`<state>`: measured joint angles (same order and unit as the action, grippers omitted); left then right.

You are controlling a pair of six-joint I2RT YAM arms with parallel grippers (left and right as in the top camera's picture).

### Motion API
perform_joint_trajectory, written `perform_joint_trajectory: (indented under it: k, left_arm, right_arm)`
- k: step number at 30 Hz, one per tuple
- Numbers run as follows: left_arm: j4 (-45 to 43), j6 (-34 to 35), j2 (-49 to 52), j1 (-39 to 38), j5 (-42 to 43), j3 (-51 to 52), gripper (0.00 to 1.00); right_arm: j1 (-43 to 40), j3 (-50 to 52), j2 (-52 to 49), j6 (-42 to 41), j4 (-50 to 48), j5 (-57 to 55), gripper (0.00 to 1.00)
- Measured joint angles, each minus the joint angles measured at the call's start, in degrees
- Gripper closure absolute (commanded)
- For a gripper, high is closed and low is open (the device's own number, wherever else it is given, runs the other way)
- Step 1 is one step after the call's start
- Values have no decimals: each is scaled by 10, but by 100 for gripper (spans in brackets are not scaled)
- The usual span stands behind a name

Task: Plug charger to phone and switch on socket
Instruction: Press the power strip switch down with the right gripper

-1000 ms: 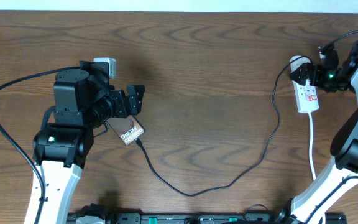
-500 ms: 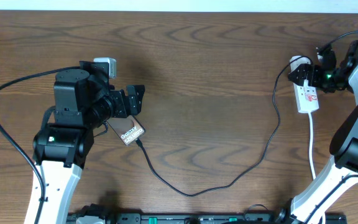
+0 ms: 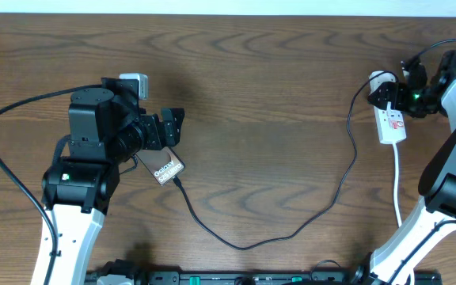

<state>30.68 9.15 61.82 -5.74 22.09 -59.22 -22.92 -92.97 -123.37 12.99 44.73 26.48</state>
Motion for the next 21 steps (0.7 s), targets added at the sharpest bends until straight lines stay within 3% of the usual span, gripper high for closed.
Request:
perform_joint_trajectory:
  k: [21]
  left_arm:
    - [13, 0, 0, 0, 0, 0, 8]
  right_arm:
    - [8, -4, 0, -35, -2, -7, 1]
